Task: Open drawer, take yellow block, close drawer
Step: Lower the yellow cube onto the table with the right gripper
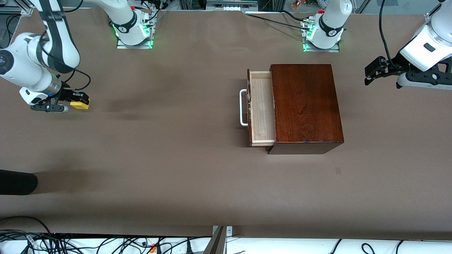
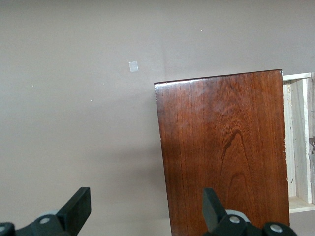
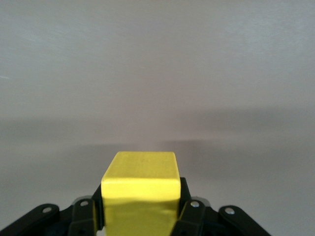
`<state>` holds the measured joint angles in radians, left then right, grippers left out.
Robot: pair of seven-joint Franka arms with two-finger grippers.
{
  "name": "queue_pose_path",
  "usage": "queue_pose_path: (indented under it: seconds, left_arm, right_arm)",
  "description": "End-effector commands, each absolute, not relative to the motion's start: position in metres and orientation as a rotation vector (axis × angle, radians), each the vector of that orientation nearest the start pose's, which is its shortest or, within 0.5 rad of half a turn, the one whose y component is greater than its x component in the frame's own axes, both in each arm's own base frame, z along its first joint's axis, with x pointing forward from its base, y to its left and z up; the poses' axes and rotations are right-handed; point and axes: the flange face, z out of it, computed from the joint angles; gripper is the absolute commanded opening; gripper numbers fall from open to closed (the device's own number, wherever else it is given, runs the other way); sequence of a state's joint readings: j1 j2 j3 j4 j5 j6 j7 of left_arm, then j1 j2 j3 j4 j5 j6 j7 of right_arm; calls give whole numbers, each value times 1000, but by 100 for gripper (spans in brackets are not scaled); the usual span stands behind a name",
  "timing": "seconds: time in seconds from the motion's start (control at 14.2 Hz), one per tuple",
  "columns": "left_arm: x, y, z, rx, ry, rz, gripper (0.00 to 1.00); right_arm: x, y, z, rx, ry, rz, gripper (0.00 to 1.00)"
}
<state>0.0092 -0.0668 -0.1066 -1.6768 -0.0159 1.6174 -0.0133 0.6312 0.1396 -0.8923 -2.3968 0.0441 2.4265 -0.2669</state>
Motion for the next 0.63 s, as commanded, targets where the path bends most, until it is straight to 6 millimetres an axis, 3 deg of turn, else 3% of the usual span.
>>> queue_pose_path:
  seconds: [0.0, 0.35, 0.56]
  left_arm:
    - [535, -55, 621, -3128, 161, -7, 100]
    - [534, -54, 621, -3129, 168, -5, 100]
    - [534, -55, 621, -3129, 173, -2, 100]
  right_arm:
    - [470, -150, 258, -3250, -10, 128, 0]
    - [466, -157, 241, -3230, 17, 153, 0]
    - [467, -149, 224, -3162, 6, 139, 0]
